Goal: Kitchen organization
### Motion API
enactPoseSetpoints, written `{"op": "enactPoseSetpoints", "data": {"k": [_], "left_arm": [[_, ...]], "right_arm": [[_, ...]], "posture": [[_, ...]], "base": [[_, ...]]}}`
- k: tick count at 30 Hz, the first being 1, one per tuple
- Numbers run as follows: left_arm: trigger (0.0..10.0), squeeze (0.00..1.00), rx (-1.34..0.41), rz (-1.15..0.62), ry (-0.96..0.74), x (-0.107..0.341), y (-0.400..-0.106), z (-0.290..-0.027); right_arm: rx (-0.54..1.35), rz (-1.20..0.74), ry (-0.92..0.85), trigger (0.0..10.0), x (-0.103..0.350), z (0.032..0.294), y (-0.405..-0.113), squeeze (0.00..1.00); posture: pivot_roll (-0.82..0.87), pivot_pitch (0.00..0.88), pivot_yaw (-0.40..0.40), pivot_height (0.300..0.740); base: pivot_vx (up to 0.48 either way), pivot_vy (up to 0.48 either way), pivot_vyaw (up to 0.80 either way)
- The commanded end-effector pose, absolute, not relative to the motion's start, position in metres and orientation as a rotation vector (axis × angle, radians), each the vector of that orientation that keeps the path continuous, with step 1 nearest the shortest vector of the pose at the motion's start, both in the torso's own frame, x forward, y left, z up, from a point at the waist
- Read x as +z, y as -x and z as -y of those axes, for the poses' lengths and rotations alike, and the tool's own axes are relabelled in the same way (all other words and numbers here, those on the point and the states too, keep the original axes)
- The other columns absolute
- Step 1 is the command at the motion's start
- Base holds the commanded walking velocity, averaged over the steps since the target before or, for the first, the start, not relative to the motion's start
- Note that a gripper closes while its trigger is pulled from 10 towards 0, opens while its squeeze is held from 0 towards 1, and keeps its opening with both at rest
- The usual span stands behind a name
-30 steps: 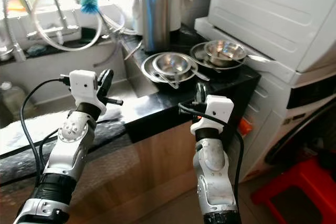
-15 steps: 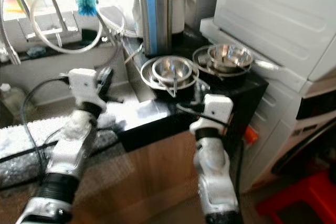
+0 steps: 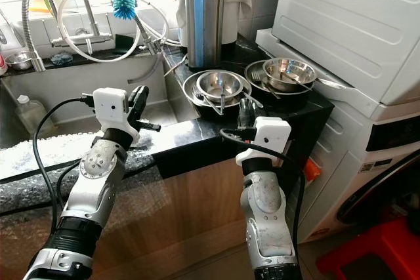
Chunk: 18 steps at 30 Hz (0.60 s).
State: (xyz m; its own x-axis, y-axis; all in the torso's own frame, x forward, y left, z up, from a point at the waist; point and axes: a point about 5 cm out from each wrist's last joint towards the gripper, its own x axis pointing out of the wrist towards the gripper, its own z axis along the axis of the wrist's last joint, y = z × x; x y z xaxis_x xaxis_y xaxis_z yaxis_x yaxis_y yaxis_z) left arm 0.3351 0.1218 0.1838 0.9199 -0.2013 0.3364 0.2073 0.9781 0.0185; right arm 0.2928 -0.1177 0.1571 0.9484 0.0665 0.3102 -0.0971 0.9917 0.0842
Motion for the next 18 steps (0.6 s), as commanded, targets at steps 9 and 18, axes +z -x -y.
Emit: {"op": "enactPoseSetpoints", "data": {"k": [9, 18], "left_arm": [[10.0, 0.00, -0.209, 0.346, 0.004, 0.185, -0.336, -0.122], [10.0, 0.00, -0.211, 0.310, -0.012, 0.179, -0.340, -0.122]], "right_arm": [[0.192, 0.303, -0.092, 10.0, 0.157, 0.110, -0.293, 1.00], [0.224, 0.279, -0.085, 10.0, 0.152, 0.109, -0.294, 1.00]], "posture": [[-0.12, 0.000, -0.002, 0.740], [-0.12, 0.000, 0.006, 0.740]], "base": [[0.000, 0.000, 0.00], [0.000, 0.000, 0.00]]}}
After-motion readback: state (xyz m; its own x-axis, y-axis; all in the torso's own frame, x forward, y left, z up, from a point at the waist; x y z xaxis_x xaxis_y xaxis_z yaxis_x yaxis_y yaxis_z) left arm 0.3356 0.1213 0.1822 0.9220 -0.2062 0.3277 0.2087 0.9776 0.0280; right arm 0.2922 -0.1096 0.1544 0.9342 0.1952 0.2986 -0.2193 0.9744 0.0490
